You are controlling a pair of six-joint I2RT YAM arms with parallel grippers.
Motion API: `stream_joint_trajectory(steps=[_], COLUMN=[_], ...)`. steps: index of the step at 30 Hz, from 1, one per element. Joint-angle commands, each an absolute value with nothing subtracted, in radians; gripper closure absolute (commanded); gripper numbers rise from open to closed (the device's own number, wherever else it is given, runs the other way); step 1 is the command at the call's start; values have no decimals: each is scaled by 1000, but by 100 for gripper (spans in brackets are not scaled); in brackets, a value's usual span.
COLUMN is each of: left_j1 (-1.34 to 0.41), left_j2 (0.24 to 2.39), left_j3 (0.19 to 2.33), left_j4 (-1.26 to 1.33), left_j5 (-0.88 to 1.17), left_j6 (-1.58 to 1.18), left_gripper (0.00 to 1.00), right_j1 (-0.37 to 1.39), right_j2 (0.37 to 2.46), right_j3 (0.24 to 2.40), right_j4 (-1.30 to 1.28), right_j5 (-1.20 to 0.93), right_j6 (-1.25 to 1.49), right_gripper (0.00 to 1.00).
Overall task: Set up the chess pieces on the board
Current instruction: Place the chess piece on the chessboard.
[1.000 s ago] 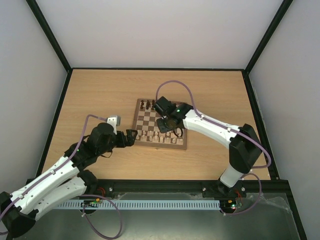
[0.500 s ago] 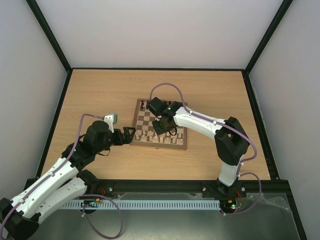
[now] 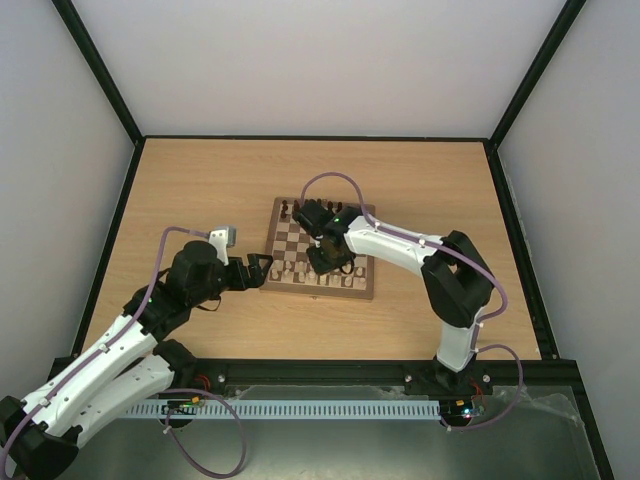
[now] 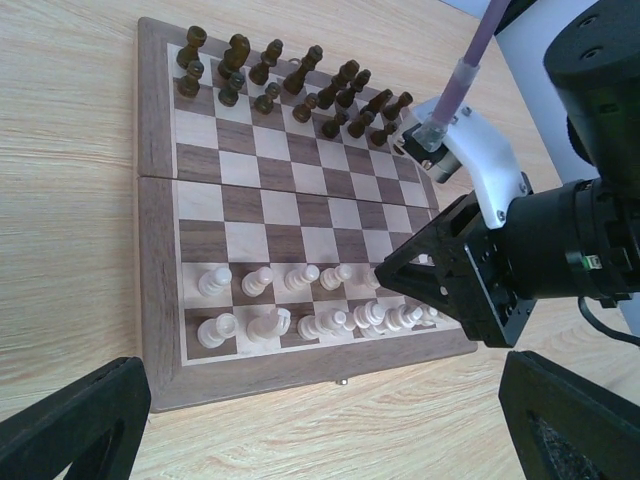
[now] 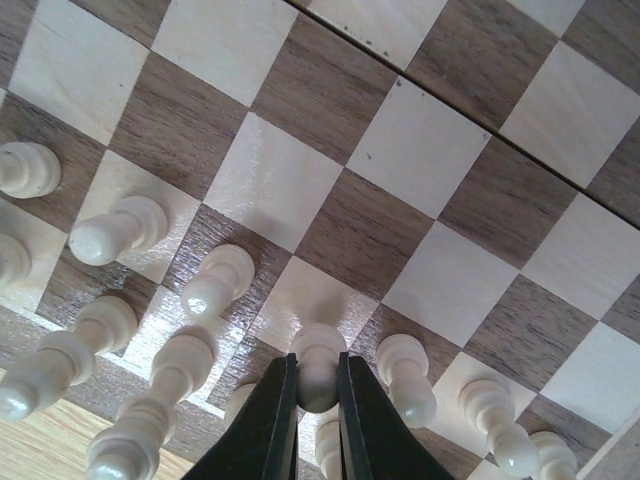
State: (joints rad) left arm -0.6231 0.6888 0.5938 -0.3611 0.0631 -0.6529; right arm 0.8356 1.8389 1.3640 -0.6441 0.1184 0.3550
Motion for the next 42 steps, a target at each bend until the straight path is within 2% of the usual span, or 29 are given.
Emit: stream_joint_trajectory(steps=[1, 18, 33, 42], left_j1=[-616, -591, -571, -567], left_j2=[693, 707, 717, 726], left_j3=[588, 588, 590, 598], left_j4=[-351, -340, -333, -332], left_j5=[76, 108, 128, 132], left_j6=[-637, -625, -622, -620], left_gripper=[1, 1, 1, 1], right_j1=[829, 822, 815, 814], right_j2=[1866, 1894, 1883, 1852], right_j3=[1345, 1348, 1352, 1354], right_j4=[-661, -643, -640, -635], right_j5=[102, 84, 75, 72], right_j6=[338, 328, 325, 324], right_gripper=[98, 97, 81, 76])
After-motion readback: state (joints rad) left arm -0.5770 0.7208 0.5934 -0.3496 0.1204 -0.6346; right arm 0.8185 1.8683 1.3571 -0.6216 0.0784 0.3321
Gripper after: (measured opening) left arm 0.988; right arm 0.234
